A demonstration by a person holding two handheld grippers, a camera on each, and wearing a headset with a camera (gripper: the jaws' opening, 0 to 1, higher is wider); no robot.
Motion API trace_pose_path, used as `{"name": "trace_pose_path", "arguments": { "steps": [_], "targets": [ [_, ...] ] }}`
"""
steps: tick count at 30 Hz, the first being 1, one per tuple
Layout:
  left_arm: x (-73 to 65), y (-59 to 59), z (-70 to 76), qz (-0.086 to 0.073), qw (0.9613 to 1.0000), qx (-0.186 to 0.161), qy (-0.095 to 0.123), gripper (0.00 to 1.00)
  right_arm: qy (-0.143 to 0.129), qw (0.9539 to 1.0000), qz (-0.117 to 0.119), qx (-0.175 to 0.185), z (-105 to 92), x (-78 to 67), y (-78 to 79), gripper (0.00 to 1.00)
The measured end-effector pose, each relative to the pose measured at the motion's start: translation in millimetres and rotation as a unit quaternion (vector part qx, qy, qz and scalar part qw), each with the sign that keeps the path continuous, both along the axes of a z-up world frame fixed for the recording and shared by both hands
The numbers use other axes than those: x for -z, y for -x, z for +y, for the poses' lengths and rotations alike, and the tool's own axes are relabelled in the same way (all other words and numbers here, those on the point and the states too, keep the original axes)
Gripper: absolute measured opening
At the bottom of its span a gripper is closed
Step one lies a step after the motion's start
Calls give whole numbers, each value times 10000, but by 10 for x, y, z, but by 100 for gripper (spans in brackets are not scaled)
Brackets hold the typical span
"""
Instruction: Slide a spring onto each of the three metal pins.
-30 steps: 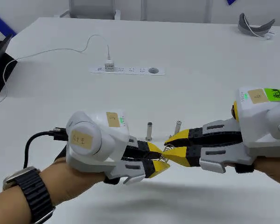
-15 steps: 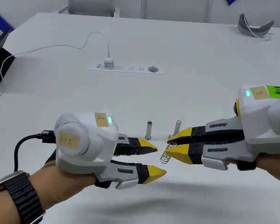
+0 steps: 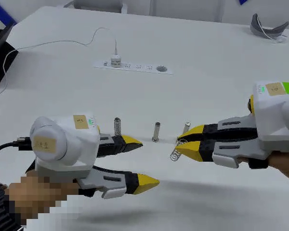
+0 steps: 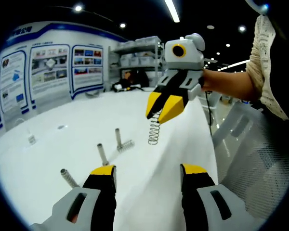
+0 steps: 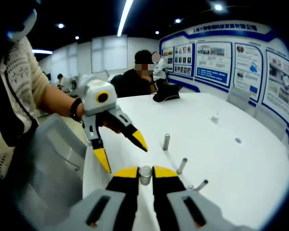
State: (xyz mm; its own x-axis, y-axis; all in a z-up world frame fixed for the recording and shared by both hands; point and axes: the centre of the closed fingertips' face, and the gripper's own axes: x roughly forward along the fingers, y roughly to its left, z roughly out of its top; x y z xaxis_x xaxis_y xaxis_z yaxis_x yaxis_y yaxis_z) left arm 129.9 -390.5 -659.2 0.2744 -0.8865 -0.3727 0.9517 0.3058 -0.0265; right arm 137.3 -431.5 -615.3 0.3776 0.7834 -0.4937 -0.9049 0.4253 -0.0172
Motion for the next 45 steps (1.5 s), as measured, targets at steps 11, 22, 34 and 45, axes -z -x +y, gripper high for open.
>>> {"name": "trace_pose_path", "arguments": {
  "steps": [11,22,34,45],
  "targets": [
    [-21,-20,206,20,9991,-411,118,65,28,9997,-10,227,-41,-34,-188,12],
    [-32,15,398,83,9971,-748,134,69,66,9989,-62,453,-64,-71,-488,12],
    [-45,17,535,98,9941,-1068,179,71,144,9989,-71,446,33,-20,-712,12],
    [-33,33,588,120,9925,-1204,193,71,359,9983,-128,443,148,96,-931,12]
  ]
}}
